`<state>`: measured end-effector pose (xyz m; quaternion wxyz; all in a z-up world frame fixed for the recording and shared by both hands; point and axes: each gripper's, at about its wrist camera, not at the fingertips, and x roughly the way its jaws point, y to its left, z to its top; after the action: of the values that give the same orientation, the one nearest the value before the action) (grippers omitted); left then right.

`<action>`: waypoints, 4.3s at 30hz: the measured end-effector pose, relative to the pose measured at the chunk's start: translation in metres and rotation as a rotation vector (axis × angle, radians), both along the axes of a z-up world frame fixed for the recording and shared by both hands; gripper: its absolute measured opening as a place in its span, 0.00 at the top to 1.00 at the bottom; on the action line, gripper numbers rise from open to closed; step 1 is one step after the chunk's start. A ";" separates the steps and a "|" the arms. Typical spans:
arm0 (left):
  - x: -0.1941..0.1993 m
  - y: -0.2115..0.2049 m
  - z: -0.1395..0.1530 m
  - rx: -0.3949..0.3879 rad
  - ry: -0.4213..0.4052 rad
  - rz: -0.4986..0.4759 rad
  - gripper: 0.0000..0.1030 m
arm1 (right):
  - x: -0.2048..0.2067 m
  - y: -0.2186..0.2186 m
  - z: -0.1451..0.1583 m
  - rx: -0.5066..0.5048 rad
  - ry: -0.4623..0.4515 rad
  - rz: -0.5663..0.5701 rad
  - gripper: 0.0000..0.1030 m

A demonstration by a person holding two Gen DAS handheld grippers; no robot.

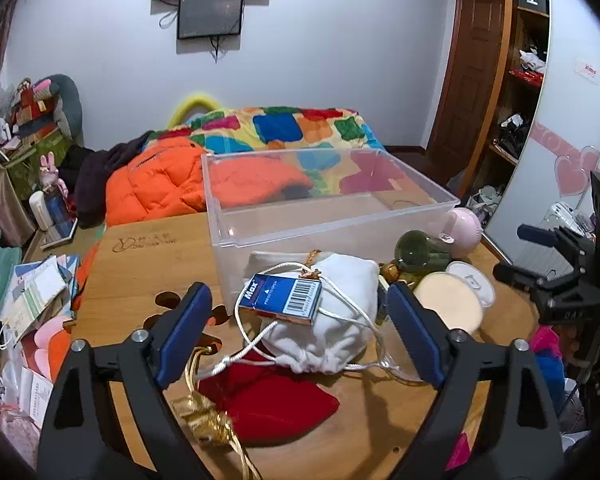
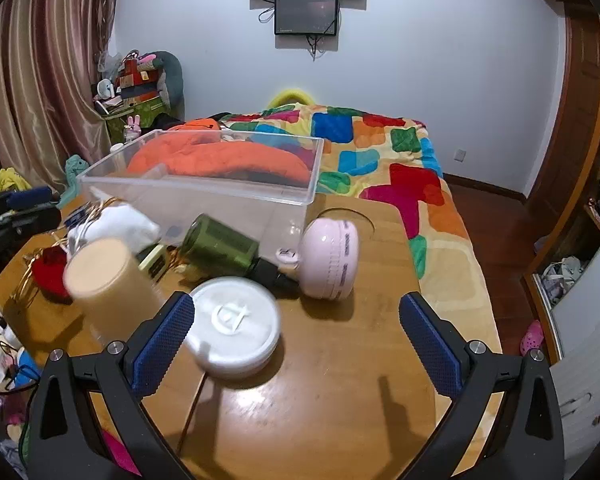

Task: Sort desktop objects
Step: 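Grasp the blue Max card with the left gripper while the right grasps the pink fan, then carry the blue card into the clear box and open the left gripper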

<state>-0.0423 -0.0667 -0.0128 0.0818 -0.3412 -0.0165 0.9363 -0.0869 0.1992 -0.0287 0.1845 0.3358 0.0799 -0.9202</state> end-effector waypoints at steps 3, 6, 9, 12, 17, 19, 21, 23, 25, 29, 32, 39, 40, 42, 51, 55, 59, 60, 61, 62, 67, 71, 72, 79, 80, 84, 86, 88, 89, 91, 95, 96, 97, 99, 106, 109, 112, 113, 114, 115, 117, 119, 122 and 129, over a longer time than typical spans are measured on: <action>-0.008 -0.003 -0.004 0.007 -0.024 -0.007 0.23 | -0.013 0.001 0.001 0.006 0.000 -0.001 0.03; -0.015 -0.005 -0.008 0.009 -0.045 -0.009 0.25 | -0.024 0.002 -0.002 -0.007 -0.019 0.008 0.07; -0.020 -0.008 -0.011 0.029 -0.063 -0.010 0.30 | -0.034 0.002 -0.007 -0.016 -0.047 0.013 0.11; -0.023 -0.011 -0.016 0.050 -0.085 -0.012 0.32 | -0.041 0.003 -0.011 -0.031 -0.072 0.022 0.12; -0.026 -0.012 -0.019 0.048 -0.095 -0.010 0.32 | -0.051 0.003 -0.018 -0.047 -0.109 0.035 0.18; -0.026 -0.011 -0.020 0.048 -0.096 -0.014 0.34 | -0.054 0.004 -0.020 -0.053 -0.122 0.039 0.20; -0.028 -0.011 -0.021 0.049 -0.100 -0.021 0.38 | -0.058 0.003 -0.023 -0.055 -0.134 0.042 0.24; -0.029 -0.011 -0.022 0.057 -0.105 -0.024 0.38 | -0.062 0.002 -0.025 -0.056 -0.148 0.042 0.30; -0.031 -0.011 -0.023 0.063 -0.111 -0.025 0.38 | -0.065 0.002 -0.027 -0.060 -0.159 0.047 0.35; -0.033 -0.010 -0.024 0.077 -0.119 -0.030 0.43 | -0.070 0.000 -0.029 -0.057 -0.168 0.043 0.42; -0.034 -0.011 -0.025 0.081 -0.121 -0.030 0.44 | -0.071 0.001 -0.031 -0.061 -0.177 0.038 0.47; -0.032 -0.010 -0.026 0.087 -0.119 -0.030 0.49 | -0.070 0.000 -0.031 -0.057 -0.170 0.038 0.49; -0.032 -0.011 -0.026 0.089 -0.119 -0.027 0.50 | -0.070 0.001 -0.031 -0.056 -0.168 0.038 0.49; -0.032 -0.012 -0.025 0.095 -0.119 -0.025 0.53 | -0.070 0.002 -0.031 -0.061 -0.166 0.038 0.51; -0.027 -0.015 -0.020 0.099 -0.100 -0.014 0.53 | -0.065 0.012 -0.029 -0.077 -0.168 0.033 0.63; -0.022 -0.015 -0.014 0.090 -0.078 -0.016 0.53 | -0.062 0.013 -0.029 -0.077 -0.165 0.035 0.63; -0.019 -0.016 -0.010 0.078 -0.065 -0.015 0.53 | -0.057 0.015 -0.024 -0.087 -0.156 0.035 0.63; -0.019 -0.016 -0.009 0.079 -0.064 -0.015 0.53 | -0.056 0.015 -0.022 -0.088 -0.151 0.035 0.63; -0.018 -0.017 -0.009 0.081 -0.064 -0.013 0.53 | -0.054 0.015 -0.021 -0.087 -0.147 0.037 0.63; -0.018 -0.017 -0.008 0.081 -0.063 -0.012 0.53 | -0.052 0.015 -0.018 -0.086 -0.139 0.038 0.63; -0.015 -0.016 -0.004 0.075 -0.060 -0.008 0.53 | -0.043 0.014 -0.003 -0.085 -0.109 0.049 0.63; -0.011 -0.016 0.004 0.056 -0.048 -0.003 0.53 | -0.037 0.012 0.009 -0.092 -0.093 0.067 0.63; -0.010 -0.016 0.007 0.052 -0.042 -0.004 0.53 | -0.035 0.011 0.011 -0.094 -0.090 0.073 0.63; -0.005 -0.016 0.031 -0.006 0.010 0.010 0.53 | -0.027 0.003 0.033 -0.088 -0.050 0.104 0.63; -0.006 -0.016 0.033 -0.013 0.014 0.011 0.53 | -0.026 0.002 0.036 -0.089 -0.044 0.110 0.63; -0.009 -0.014 0.043 -0.036 0.031 0.005 0.53 | -0.025 -0.001 0.045 -0.079 -0.027 0.128 0.63; -0.012 -0.012 0.046 -0.048 0.038 0.002 0.53 | -0.026 -0.002 0.049 -0.072 -0.019 0.133 0.63; -0.017 -0.010 0.049 -0.054 0.041 -0.003 0.53 | -0.027 -0.003 0.051 -0.073 -0.014 0.138 0.63; -0.019 -0.009 0.050 -0.057 0.042 -0.005 0.53 | -0.029 -0.003 0.053 -0.075 -0.014 0.141 0.63; -0.025 -0.007 0.051 -0.060 0.043 -0.009 0.53 | -0.033 -0.004 0.054 -0.076 -0.014 0.146 0.63; -0.036 -0.004 0.052 -0.073 0.045 -0.019 0.53 | -0.039 -0.005 0.056 -0.080 -0.016 0.151 0.63; -0.038 -0.004 0.053 -0.075 0.046 -0.020 0.53 | -0.041 -0.006 0.057 -0.082 -0.017 0.153 0.63; -0.041 -0.003 0.054 -0.077 0.046 -0.023 0.53 | -0.044 -0.007 0.059 -0.083 -0.017 0.156 0.63; -0.046 -0.001 0.054 -0.080 0.049 -0.028 0.53 | -0.049 -0.009 0.060 -0.084 -0.017 0.161 0.63; -0.069 0.002 0.059 -0.087 0.055 -0.034 0.53 | -0.065 -0.021 0.063 -0.072 -0.014 0.187 0.63; -0.079 0.003 0.062 -0.094 0.058 -0.034 0.53 | -0.073 -0.027 0.064 -0.071 -0.014 0.199 0.63; -0.088 0.005 0.063 -0.098 0.056 -0.036 0.53 | -0.079 -0.030 0.065 -0.075 -0.015 0.207 0.63; -0.091 0.005 0.063 -0.100 0.055 -0.035 0.53 | -0.081 -0.032 0.065 -0.076 -0.017 0.211 0.63; -0.094 0.005 0.063 -0.101 0.054 -0.036 0.53 | -0.083 -0.032 0.065 -0.076 -0.019 0.213 0.63; -0.097 0.006 0.063 -0.102 0.051 -0.037 0.53 | -0.087 -0.035 0.065 -0.072 -0.021 0.217 0.63; -0.102 0.005 0.063 -0.104 0.047 -0.038 0.53 | -0.090 -0.037 0.064 -0.066 -0.021 0.220 0.63; -0.108 0.005 0.061 -0.102 0.038 -0.043 0.53 | -0.095 -0.040 0.063 -0.065 -0.026 0.226 0.63; -0.118 0.004 0.058 -0.097 0.021 -0.045 0.53 | -0.104 -0.044 0.060 -0.064 -0.040 0.233 0.63; -0.134 -0.004 0.043 -0.085 -0.030 -0.034 0.53 | -0.123 -0.054 0.046 -0.060 -0.088 0.254 0.63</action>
<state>-0.1760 -0.0710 0.0301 0.0830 -0.3587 0.0279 0.9293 -0.2103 0.1452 0.0178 0.3128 0.3574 0.0858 -0.8758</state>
